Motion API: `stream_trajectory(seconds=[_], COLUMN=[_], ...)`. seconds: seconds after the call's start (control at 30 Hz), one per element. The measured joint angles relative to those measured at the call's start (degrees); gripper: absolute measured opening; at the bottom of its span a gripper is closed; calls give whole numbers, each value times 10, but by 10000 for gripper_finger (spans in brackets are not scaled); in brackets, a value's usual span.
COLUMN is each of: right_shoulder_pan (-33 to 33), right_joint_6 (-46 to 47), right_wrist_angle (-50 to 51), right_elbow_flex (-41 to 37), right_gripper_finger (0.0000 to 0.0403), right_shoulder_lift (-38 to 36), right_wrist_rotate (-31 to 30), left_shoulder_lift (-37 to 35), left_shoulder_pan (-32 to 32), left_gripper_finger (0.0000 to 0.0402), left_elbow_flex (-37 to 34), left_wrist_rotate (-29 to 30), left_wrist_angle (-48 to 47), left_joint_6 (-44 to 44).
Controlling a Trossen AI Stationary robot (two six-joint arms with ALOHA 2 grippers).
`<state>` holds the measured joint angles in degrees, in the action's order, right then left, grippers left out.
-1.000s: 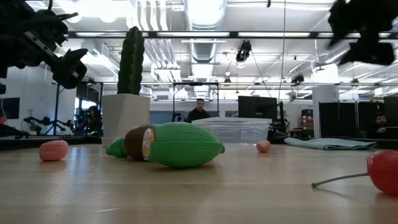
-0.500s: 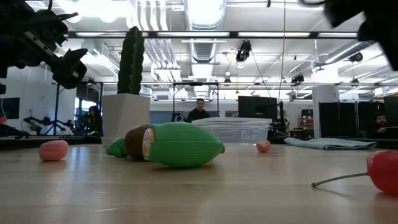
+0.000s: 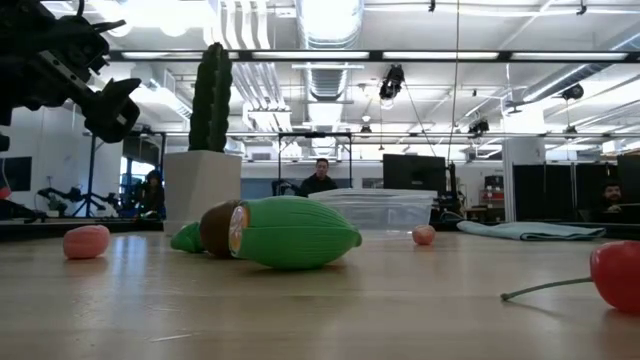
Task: Pick and placing Produce into tupperware
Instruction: Put the right cherry into the transparent bin
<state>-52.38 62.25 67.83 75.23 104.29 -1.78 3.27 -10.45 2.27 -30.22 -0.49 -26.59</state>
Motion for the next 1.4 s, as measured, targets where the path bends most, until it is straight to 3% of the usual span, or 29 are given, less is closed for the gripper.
stream_trajectory(seconds=[0.23,0.53,0.77,0.87,1.0,1.07,1.23,1.33,1.4], right_shoulder_pan=[-3,0,32,46,82,100,96,90,90], right_joint_6=[19,27,234,257,341,373,169,-6,-65], right_wrist_angle=[50,44,38,-1,-95,-141,-184,-143,-104], right_elbow_flex=[59,51,0,-20,-77,-113,-156,-179,-198], right_gripper_finger=[206,206,205,205,205,205,205,205,205], right_shoulder_lift=[81,69,-30,-79,-145,-174,-215,-217,-214], right_wrist_rotate=[-46,-44,-30,5,148,184,107,105,109], left_shoulder_lift=[0,0,0,0,0,0,0,0,0], left_shoulder_pan=[0,0,0,0,0,0,0,0,0], left_gripper_finger=[283,283,283,283,283,283,283,283,283], left_elbow_flex=[0,0,0,0,0,0,0,0,0], left_wrist_rotate=[0,0,0,0,0,0,0,0,0], left_wrist_angle=[0,0,0,0,0,0,0,0,0], left_joint_6=[0,0,0,0,0,0,0,0,0])
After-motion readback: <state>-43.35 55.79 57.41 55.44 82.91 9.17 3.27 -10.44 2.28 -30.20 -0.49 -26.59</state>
